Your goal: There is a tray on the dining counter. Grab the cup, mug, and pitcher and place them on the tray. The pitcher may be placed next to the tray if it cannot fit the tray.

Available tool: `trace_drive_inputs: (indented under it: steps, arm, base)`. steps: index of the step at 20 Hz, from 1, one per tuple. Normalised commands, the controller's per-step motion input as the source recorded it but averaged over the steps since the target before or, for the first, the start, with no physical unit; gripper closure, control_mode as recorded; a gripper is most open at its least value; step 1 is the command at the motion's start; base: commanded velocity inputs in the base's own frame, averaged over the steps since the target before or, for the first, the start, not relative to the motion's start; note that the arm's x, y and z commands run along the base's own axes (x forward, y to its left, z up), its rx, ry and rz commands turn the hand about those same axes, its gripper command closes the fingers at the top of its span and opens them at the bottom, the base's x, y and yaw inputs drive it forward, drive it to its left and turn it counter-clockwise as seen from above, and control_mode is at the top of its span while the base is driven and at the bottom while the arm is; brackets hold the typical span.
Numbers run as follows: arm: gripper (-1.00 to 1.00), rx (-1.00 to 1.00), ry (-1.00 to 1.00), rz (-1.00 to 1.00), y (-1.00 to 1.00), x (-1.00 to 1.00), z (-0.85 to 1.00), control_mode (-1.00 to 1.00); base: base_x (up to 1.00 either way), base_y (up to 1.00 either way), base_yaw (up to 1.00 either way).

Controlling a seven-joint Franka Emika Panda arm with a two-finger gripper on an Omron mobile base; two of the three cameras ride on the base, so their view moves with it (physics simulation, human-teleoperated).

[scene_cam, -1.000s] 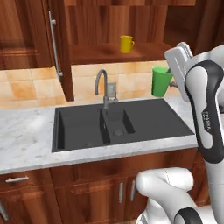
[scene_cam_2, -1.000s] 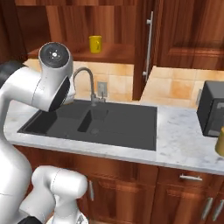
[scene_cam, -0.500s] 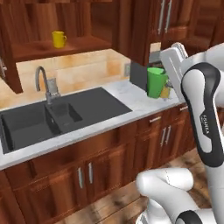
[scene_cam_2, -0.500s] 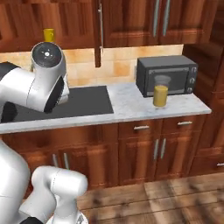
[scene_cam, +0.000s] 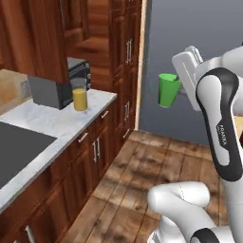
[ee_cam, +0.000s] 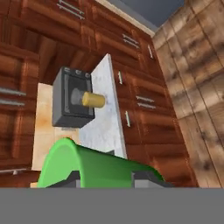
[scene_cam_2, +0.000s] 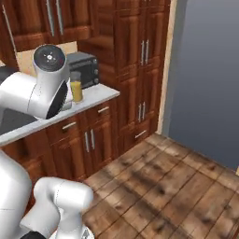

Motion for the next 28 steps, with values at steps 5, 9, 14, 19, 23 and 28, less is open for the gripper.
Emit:
trace_drive_inputs:
  steps: [5, 9, 14, 19, 23, 28]
  arm:
    - [1.0, 0.0, 0.0, 0.0, 0.0, 0.0, 0.0, 1.0]
    - [1.0, 0.0, 0.0, 0.0, 0.0, 0.0, 0.0, 1.0]
    - [1.0, 0.0, 0.0, 0.0, 0.0, 0.0, 0.0, 1.0]
    - [1.0, 0.0, 0.0, 0.0, 0.0, 0.0, 0.0, 1.0]
    - [1.0, 0.0, 0.0, 0.0, 0.0, 0.0, 0.0, 1.0]
    - [1.0, 0.0, 0.0, 0.0, 0.0, 0.0, 0.0, 1.0]
  base:
    - [-0.27, 0.07, -0.95]
    - [-0.28, 0.02, -0.94]
    - [-0.27, 0.06, -0.94]
    - [-0.26, 0.04, -0.93]
    - [-0.26, 0.04, -0.92]
    - [-0.27, 0.03, -0.9]
